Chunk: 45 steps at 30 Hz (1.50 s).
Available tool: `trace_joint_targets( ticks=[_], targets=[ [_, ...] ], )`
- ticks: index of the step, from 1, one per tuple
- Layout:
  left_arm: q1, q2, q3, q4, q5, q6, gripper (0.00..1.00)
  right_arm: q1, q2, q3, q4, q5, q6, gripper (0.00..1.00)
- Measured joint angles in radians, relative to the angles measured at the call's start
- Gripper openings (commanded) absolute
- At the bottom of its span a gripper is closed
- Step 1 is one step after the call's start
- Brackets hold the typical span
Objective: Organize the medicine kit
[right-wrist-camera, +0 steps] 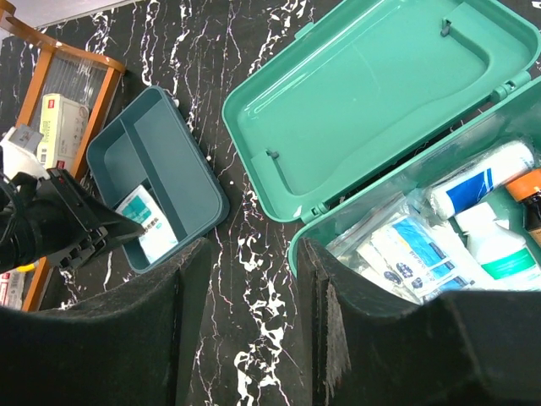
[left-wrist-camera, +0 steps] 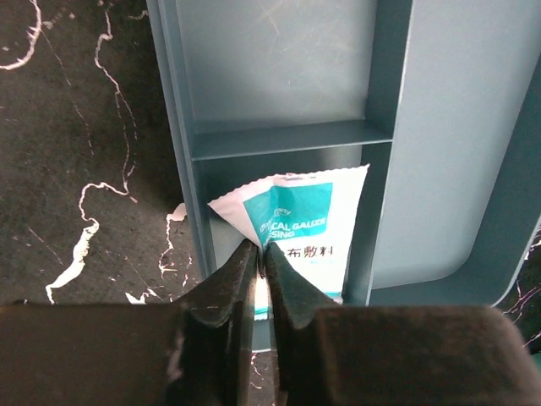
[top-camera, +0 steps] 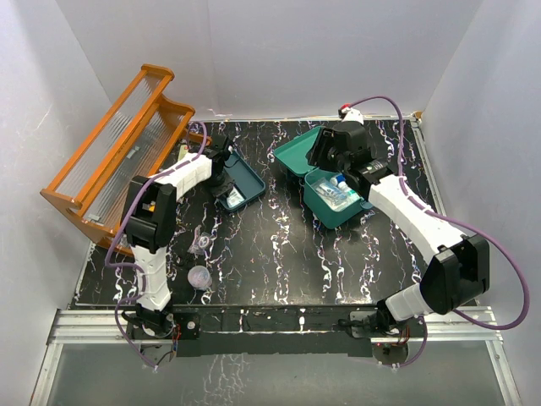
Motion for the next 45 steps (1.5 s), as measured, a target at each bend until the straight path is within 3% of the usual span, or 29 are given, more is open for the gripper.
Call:
trace_joint_targets(
  ticks=[8, 13, 17, 23, 28, 38, 45],
  targets=[
    [0.001, 0.029, 0.038, -0.05, 0.031, 0.052, 0.39, 0.023, 0.0, 0.0, 0.0, 0.014, -0.019, 0.44],
    [0.001, 0.029, 0.123, -0.097, 0.012, 0.095, 0.39, 0.029, 0.0, 0.0, 0.0, 0.021, -0.022, 0.44],
    [0.001, 0.019, 0.138, -0.107, -0.01, 0.119, 0.32, 0.03, 0.0, 0.0, 0.0, 0.023, -0.022, 0.44],
    [0.001, -0.001, 0.127, -0.106, -0.024, 0.152, 0.38, 0.035, 0.0, 0.0, 0.0, 0.023, -0.029, 0.47],
    [0.001, -0.115, 0.017, -0.094, -0.027, 0.179, 0.44, 0.072, 0.0, 0.0, 0.0, 0.023, -0.062, 0.48],
    [0.001, -0.521, -0.33, -0.066, 0.034, 0.236, 0.54, 0.217, 0.067, 0.029, 0.005, -0.018, -0.115, 0.5],
    [0.001, -0.65, -0.496, -0.078, 0.068, 0.223, 0.58, 0.315, 0.185, 0.062, 0.008, -0.038, -0.121, 0.5]
  ],
)
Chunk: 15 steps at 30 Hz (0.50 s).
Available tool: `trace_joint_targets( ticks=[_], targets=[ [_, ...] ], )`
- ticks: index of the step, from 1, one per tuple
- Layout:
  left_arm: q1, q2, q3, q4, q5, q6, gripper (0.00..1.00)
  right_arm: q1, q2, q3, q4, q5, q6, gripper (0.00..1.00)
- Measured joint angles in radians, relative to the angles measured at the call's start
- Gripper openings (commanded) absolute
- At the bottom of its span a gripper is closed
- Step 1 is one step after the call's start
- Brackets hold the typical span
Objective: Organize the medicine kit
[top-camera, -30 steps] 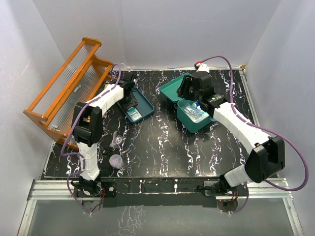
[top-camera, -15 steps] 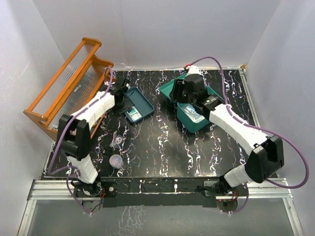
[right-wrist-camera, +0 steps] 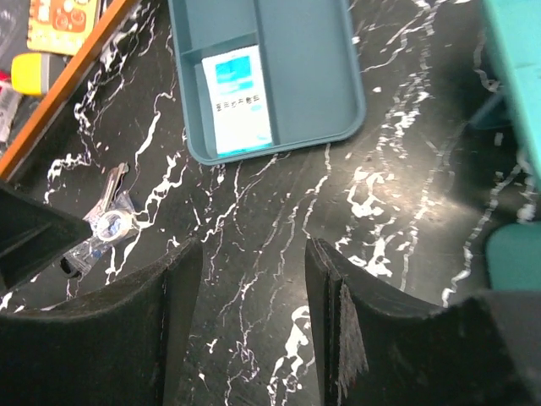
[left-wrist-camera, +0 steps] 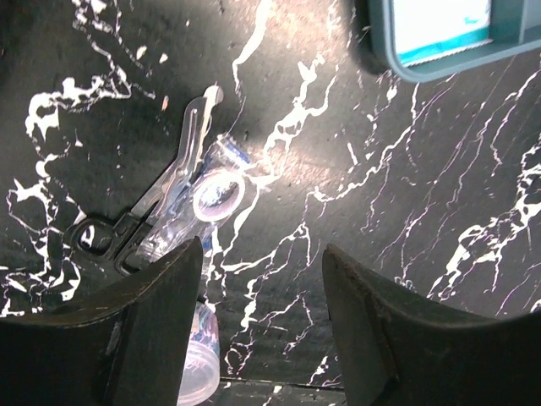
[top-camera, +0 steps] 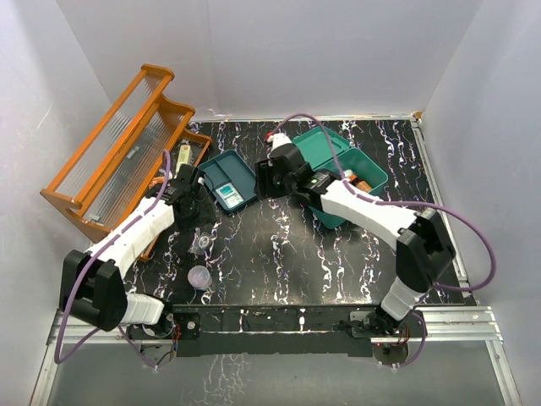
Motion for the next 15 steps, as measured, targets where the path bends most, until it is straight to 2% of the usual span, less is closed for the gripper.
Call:
trace_joint_targets(
  ticks=[7, 15],
  targets=[
    [0.0, -0.062, -0.075, -0.017, 0.011, -0.019, 0.62, 0.06, 0.232, 0.169, -0.023, -0.024, 0.004, 0.47],
    [0.006, -0.066, -0.108, -0.02, 0.023, -0.026, 0.63, 0.066, 0.494, 0.41, -0.056, 0.003, -0.002, 0.41]
  ],
)
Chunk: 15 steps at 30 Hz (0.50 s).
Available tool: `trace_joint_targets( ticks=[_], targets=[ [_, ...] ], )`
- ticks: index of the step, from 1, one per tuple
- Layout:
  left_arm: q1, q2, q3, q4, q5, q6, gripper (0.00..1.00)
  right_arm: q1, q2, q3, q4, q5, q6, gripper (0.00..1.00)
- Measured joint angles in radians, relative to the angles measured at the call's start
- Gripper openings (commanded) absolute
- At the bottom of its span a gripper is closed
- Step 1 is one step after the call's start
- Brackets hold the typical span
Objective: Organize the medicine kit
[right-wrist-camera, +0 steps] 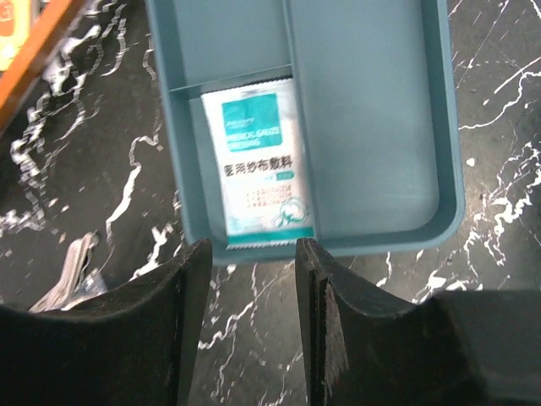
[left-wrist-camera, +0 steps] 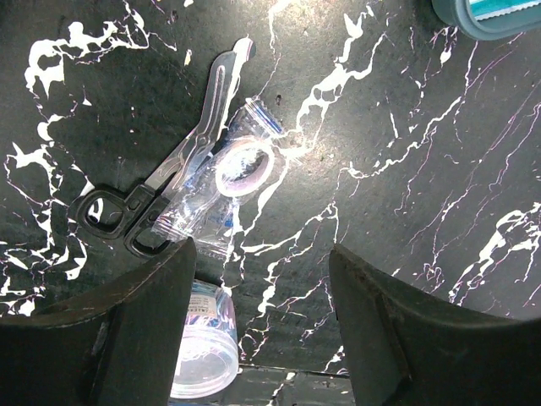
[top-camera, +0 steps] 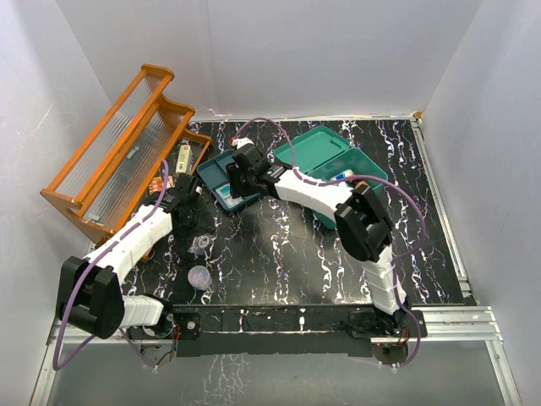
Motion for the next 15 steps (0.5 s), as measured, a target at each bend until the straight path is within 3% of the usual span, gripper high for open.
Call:
trace_joint_targets(
  ticks=[7, 15],
  targets=[
    [0.014, 0.027, -0.002, 0.014, 0.015, 0.029, 0.61, -0.002, 0.135, 0.104, -0.062, 0.069, -0.013, 0.4],
    [0.04, 0.092, -0.002, 0.021, 0.011, 0.066, 0.59, -0.004, 0.172, 0.12, -0.112, 0.096, -0.052, 0.36]
  ],
)
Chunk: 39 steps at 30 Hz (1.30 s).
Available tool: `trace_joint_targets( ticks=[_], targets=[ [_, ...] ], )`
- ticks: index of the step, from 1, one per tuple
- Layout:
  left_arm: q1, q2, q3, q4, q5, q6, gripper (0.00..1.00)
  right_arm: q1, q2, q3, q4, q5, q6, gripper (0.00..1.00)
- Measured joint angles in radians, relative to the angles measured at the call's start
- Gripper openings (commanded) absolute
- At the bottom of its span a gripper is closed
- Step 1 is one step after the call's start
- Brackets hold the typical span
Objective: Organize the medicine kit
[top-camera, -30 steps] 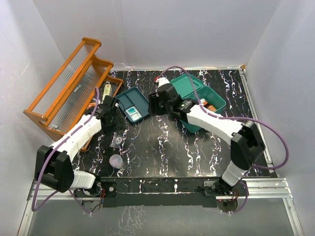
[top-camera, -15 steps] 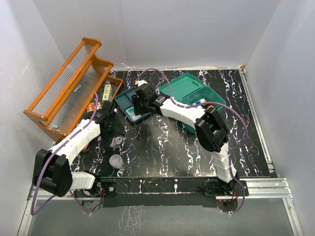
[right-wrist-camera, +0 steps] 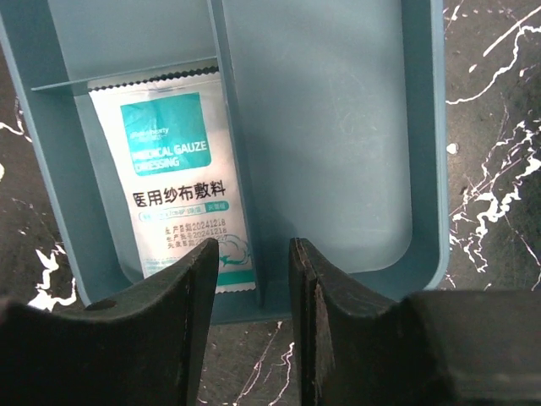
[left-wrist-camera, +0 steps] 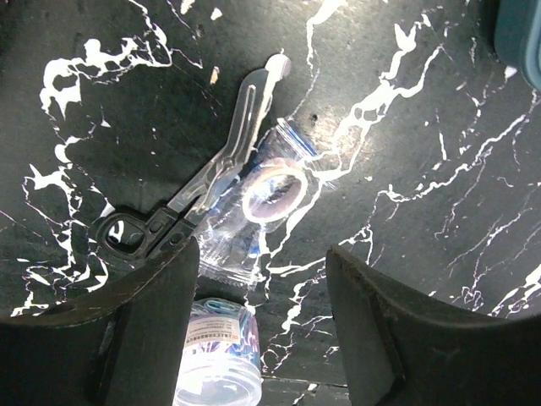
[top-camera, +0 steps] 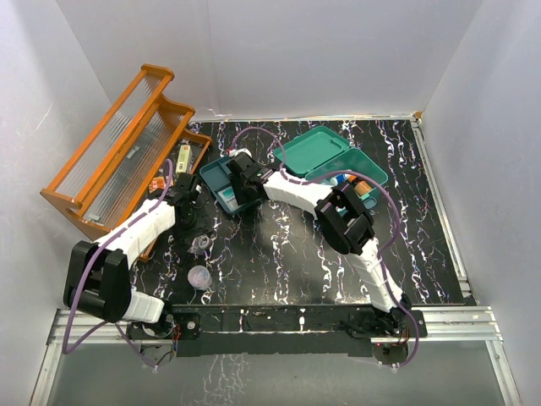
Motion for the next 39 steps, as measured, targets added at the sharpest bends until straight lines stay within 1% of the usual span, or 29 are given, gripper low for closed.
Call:
trace_joint_targets(
  ticks=[7, 14, 19, 23, 28, 30, 34, 39],
  targets=[
    [0.025, 0.028, 0.0, 0.017, 0.013, 0.035, 0.57, 0.0, 0.0, -0.013, -0.036, 0.021, -0.031, 0.33],
    [0.025, 0.088, 0.0, 0.044, 0.064, 0.061, 0.5, -0.001, -0.091, -0.146, -0.08, 0.051, -0.029, 0.3],
    [0.025, 0.13, 0.009, 0.04, 0.06, 0.073, 0.45, -0.001, -0.155, -0.224, -0.124, 0.068, -0.019, 0.29],
    [0.025, 0.144, 0.016, 0.037, 0.052, 0.083, 0.41, -0.001, -0.182, -0.23, -0.137, 0.07, -0.007, 0.29],
    [0.025, 0.144, 0.026, 0.035, 0.052, 0.089, 0.4, -0.002, -0.215, -0.209, -0.145, 0.075, 0.007, 0.31],
    [0.025, 0.143, 0.028, 0.034, 0.047, 0.09, 0.39, -0.003, -0.233, -0.197, -0.145, 0.082, 0.017, 0.31],
    [0.025, 0.138, 0.029, 0.034, 0.026, 0.089, 0.32, -0.007, -0.283, -0.195, -0.133, 0.105, 0.034, 0.3],
    [0.025, 0.135, 0.029, 0.051, 0.003, 0.087, 0.28, -0.01, -0.335, -0.196, -0.107, 0.123, 0.055, 0.3]
  ],
)
